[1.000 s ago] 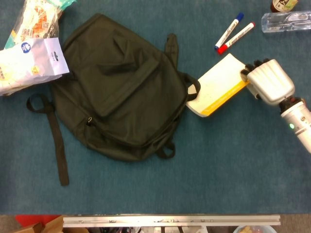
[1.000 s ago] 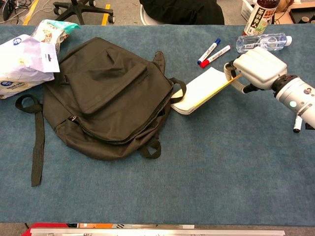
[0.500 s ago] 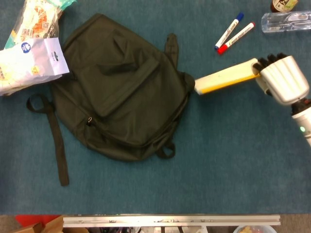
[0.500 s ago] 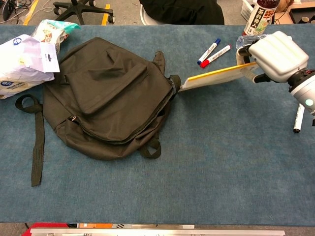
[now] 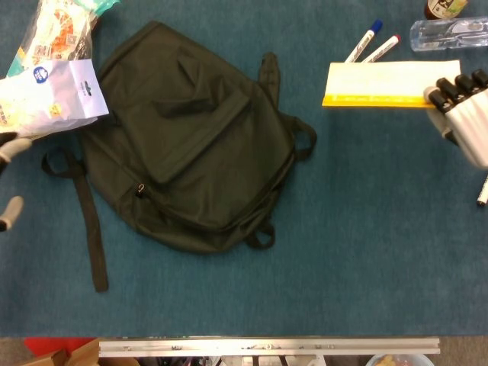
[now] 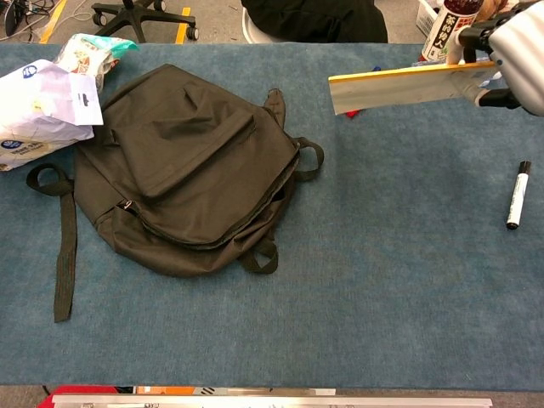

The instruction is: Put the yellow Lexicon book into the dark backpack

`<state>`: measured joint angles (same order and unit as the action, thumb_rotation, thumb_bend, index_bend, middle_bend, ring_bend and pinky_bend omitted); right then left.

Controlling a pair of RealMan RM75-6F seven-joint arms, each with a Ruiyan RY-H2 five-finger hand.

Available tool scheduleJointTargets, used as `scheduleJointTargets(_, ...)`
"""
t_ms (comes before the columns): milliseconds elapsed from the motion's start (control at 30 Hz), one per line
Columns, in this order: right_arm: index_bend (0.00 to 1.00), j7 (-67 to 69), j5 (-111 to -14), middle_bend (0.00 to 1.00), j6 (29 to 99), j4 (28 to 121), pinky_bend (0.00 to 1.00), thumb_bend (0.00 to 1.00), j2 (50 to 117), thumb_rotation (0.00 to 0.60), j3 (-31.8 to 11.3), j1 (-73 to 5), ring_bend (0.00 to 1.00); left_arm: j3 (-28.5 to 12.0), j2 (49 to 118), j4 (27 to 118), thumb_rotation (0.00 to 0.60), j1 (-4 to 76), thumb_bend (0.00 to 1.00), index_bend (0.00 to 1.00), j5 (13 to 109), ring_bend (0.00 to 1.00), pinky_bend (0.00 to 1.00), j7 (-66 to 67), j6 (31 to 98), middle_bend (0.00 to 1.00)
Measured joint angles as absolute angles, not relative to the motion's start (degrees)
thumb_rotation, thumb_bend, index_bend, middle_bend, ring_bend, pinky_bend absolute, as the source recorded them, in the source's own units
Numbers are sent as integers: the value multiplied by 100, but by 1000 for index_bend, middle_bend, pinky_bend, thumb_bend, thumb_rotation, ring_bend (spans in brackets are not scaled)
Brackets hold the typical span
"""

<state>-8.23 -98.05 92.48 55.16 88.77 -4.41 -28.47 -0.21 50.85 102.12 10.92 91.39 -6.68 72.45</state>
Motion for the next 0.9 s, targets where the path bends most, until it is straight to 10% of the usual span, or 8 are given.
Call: scheduleJointTargets(900, 822, -1422, -9726, 779, 9868, 7214, 664, 327, 7369, 600, -873, -2258, 662, 219, 6378, 9969, 600, 3092, 302, 118, 10205, 102, 70, 133, 4888, 117)
